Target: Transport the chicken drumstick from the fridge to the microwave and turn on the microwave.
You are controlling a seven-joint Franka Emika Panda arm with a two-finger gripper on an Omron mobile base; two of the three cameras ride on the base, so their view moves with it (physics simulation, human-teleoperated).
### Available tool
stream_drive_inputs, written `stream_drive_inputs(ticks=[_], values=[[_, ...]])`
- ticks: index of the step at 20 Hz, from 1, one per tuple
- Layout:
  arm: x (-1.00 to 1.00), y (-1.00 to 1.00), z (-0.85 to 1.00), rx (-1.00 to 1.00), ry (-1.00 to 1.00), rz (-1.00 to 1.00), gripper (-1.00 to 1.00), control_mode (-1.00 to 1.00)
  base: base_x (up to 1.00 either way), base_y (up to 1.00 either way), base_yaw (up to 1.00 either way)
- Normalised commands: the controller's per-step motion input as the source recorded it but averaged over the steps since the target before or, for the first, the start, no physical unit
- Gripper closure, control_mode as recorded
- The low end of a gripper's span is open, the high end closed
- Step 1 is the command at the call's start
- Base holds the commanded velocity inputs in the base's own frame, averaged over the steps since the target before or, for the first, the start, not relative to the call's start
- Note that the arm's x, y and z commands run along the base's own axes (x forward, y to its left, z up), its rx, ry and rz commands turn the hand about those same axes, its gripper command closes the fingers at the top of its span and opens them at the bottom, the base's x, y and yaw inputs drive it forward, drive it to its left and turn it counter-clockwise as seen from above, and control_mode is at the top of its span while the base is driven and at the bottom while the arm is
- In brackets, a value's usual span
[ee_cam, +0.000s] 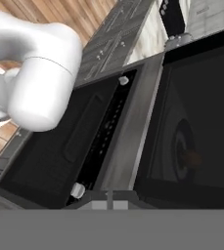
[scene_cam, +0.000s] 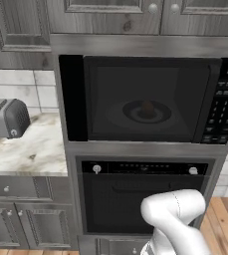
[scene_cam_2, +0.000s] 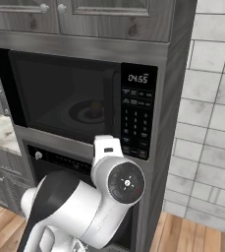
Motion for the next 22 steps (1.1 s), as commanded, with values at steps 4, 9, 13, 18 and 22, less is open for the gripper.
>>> stream_drive_inputs(ticks=[4, 9, 13, 18, 22], values=[[0.23, 0.00, -0.14, 0.00, -0.15, 0.00, 1.00, -1.00, 0.00, 0.00, 0.00], [0.25, 0.00, -0.13, 0.00, -0.15, 0.00, 1.00, -1.00, 0.00, 0.00, 0.00], [0.25, 0.03, -0.22, 0.00, -0.13, 0.00, 1.00, -1.00, 0.00, 0.00, 0.00], [0.23, 0.14, -0.24, 0.00, -0.04, 0.00, 1.00, -1.00, 0.00, 0.00, 0.00], [0.31, 0.15, -0.22, 0.00, -0.03, 0.00, 1.00, -1.00, 0.00, 0.00, 0.00]])
